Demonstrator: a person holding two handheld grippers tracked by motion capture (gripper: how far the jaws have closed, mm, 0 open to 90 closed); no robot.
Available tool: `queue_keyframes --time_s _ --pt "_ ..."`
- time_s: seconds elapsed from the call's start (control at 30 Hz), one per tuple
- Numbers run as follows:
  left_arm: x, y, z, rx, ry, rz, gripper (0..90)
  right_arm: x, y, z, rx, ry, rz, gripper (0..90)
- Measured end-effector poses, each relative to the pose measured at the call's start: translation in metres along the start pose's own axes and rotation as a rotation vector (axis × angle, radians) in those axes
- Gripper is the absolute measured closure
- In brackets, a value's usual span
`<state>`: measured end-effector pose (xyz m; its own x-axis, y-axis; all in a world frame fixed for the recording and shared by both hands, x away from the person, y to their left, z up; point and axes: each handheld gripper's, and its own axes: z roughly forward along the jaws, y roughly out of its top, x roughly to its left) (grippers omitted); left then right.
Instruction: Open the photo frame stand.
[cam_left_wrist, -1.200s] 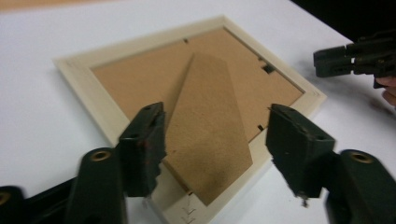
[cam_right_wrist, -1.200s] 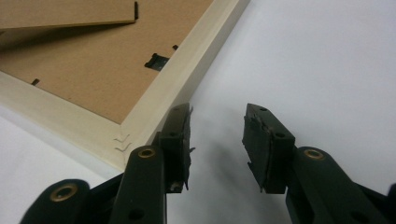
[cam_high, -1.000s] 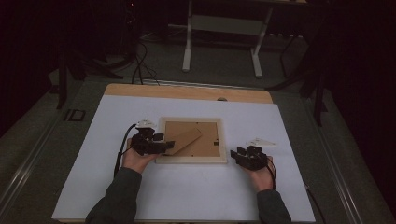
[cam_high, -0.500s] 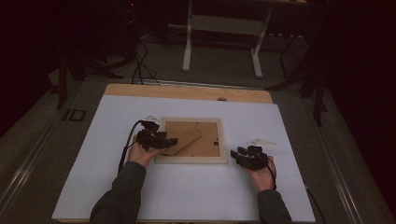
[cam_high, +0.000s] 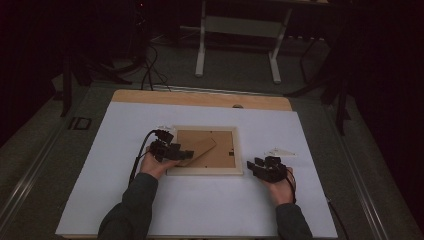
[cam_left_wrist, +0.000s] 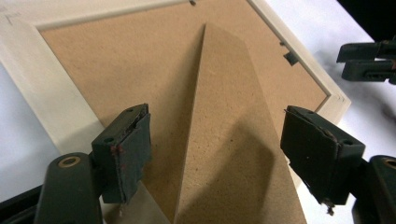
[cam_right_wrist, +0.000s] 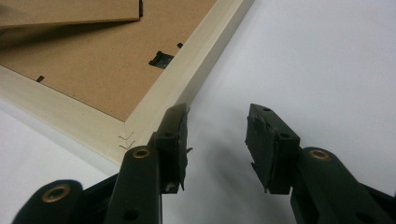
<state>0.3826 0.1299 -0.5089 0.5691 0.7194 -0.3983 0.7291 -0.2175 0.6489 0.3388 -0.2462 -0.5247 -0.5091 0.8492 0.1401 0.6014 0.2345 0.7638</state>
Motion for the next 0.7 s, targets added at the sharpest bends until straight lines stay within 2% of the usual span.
queue_keyframes --time_s 0.13,0.47,0.7 --pt "0.0 -0.001 0.003 0.019 -0.018 0.013 23.5 0.0 0.0 0.0 0.001 0.001 -0.001 57.8" --pt "-0.004 -0.003 0.012 0.04 -0.039 0.012 24.9 0.0 -0.001 0.001 0.005 0.007 -0.003 57.0" --pt "-0.006 -0.003 0.014 0.044 -0.026 0.023 32.7 0.0 -0.001 0.0 0.005 0.007 -0.001 56.7"
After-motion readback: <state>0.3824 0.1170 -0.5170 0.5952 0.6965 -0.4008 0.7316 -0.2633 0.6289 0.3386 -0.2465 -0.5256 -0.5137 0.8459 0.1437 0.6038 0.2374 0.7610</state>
